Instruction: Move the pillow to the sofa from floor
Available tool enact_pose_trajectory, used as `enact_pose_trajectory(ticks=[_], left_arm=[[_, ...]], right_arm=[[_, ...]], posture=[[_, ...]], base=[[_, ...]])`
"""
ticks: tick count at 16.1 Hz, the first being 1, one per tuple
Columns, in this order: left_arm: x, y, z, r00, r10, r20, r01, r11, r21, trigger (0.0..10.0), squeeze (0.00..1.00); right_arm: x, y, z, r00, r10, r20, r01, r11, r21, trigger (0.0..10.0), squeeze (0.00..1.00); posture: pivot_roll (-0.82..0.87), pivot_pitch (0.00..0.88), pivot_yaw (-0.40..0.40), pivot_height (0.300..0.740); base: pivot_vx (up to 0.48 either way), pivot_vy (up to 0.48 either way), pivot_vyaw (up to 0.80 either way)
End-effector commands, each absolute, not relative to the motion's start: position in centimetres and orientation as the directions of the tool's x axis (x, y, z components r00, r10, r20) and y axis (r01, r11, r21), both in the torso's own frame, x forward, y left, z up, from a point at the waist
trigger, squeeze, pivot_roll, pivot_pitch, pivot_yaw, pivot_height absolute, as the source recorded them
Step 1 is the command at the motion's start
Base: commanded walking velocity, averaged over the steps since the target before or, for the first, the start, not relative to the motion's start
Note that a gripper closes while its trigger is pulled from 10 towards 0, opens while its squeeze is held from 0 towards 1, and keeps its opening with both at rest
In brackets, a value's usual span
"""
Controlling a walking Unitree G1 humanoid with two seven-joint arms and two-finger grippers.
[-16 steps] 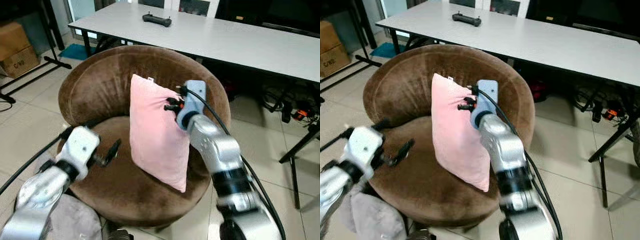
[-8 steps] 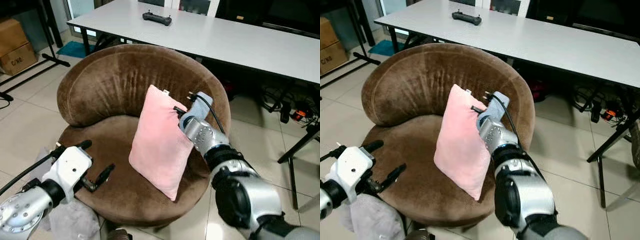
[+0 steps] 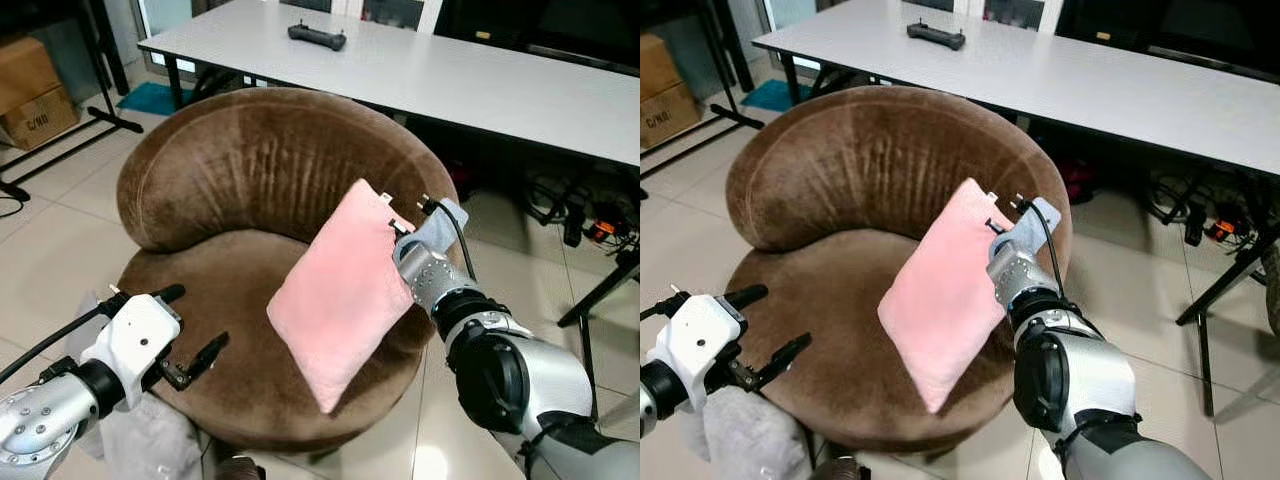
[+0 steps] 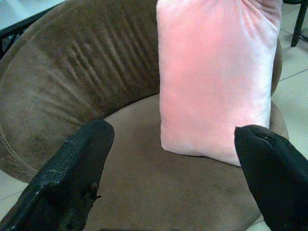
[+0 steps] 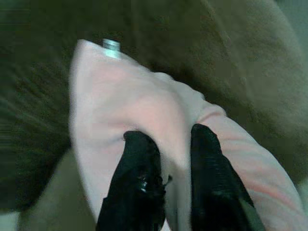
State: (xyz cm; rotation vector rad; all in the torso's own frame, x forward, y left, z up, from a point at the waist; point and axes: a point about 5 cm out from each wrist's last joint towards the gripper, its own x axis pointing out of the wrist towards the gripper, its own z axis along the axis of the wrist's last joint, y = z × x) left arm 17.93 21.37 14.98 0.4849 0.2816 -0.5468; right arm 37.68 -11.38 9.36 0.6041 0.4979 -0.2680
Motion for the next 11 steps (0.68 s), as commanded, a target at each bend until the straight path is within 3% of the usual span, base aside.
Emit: enact_pose_trajectory(ticks=[1, 4, 5, 6, 7, 8, 10, 11], left_arm=[[18.0, 21.1, 15.1, 0.812, -0.443, -0.380, 0.570, 0.740, 0.356, 10.0, 0.00], [18.7, 20.8, 15.2, 0.829, -0.442, -0.344, 0.551, 0.754, 0.359, 10.0, 0.00], [19.0, 20.7, 15.2, 0.849, -0.427, -0.311, 0.519, 0.781, 0.347, 10.0, 0.00], [19.4, 20.6, 15.3, 0.884, -0.385, -0.265, 0.459, 0.820, 0.342, 10.0, 0.00], [19.6, 20.5, 15.3, 0.902, -0.356, -0.244, 0.421, 0.850, 0.317, 10.0, 0.00], [20.0, 20.5, 15.3, 0.945, -0.268, -0.189, 0.313, 0.907, 0.282, 10.0, 0.00], [20.2, 20.1, 15.5, 0.974, -0.183, -0.130, 0.216, 0.926, 0.311, 10.0, 0.00], [20.3, 19.9, 15.3, 0.987, -0.121, -0.108, 0.148, 0.943, 0.297, 10.0, 0.00]], right_arm=[[38.9, -12.0, 11.6, 0.902, -0.101, -0.419, 0.331, 0.785, 0.524, 10.0, 1.00], [39.5, -12.8, 13.1, 0.949, -0.085, -0.305, 0.255, 0.776, 0.577, 10.0, 1.00], [39.7, -13.7, 13.7, 0.956, -0.118, -0.269, 0.253, 0.794, 0.553, 10.0, 0.54], [39.8, -14.5, 14.1, 0.957, -0.159, -0.243, 0.264, 0.827, 0.497, 10.0, 0.00], [39.9, -14.9, 14.2, 0.958, -0.162, -0.236, 0.260, 0.838, 0.481, 10.0, 0.00], [40.0, -15.1, 14.8, 0.984, -0.066, -0.165, 0.137, 0.875, 0.464, 10.0, 0.00], [39.4, -14.7, 14.9, 0.988, 0.152, -0.028, -0.126, 0.895, 0.429, 10.0, 0.00], [37.8, -14.6, 14.4, 0.971, 0.239, 0.032, -0.236, 0.916, 0.325, 10.0, 0.00]], posture=[[0.24, 0.012, -0.083, 0.740], [0.23, 0.000, -0.082, 0.740], [0.23, 0.000, -0.082, 0.740], [0.22, 0.000, -0.081, 0.740], [0.21, 0.000, -0.083, 0.740], [0.19, 0.000, -0.087, 0.740], [0.17, 0.000, -0.100, 0.740], [0.16, 0.000, -0.104, 0.740]], base=[[0.000, 0.000, 0.00], [0.000, 0.000, 0.00], [0.000, 0.000, 0.00], [0.000, 0.000, 0.00], [0.000, 0.000, 0.00], [0.000, 0.000, 0.00], [0.000, 0.000, 0.00], [0.000, 0.000, 0.00]])
